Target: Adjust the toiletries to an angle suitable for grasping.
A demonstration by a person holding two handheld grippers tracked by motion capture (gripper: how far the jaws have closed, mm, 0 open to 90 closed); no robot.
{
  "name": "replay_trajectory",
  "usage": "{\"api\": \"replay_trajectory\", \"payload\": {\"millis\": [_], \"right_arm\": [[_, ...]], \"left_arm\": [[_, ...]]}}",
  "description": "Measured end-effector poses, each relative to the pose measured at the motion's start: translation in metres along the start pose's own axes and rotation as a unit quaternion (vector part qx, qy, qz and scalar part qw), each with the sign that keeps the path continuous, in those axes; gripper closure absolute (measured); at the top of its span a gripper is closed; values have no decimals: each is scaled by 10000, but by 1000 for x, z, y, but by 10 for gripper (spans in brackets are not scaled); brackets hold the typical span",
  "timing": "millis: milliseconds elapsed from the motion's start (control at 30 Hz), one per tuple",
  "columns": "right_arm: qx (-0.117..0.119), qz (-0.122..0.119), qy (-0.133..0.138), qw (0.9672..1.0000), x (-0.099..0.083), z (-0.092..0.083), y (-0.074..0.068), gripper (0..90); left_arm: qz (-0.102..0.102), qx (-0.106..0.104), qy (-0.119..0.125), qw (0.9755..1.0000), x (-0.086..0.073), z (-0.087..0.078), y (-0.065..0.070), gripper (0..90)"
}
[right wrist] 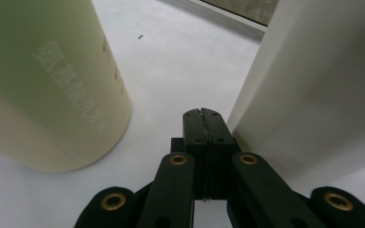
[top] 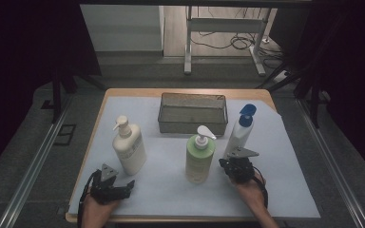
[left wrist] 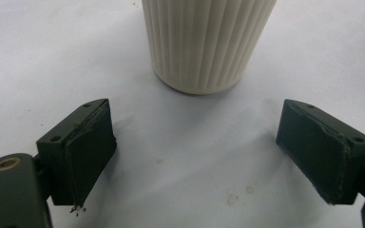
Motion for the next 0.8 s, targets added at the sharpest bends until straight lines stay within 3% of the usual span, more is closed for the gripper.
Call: {"api": "replay_trajectory", "payload": {"millis": [467, 800], "right_arm": [[-138, -19, -57, 9999, -6, -5, 4, 896], [-251, 76, -64, 9996, -9, -12, 17, 895]], "left_arm": [[-15, 1, 11, 10000, 0, 0, 0, 123], [-2, 1, -1, 10000, 0, 0, 0, 123]]}}
Point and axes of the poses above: each handheld gripper's, and its own axes: z roughly forward along the jaws, x roughly out of its top, y roughly to its right, the point moved 9 cm from there along z, roughly forward along the jaws, and after that the axes turned 9 degrees about y, right-handed, at the moved point
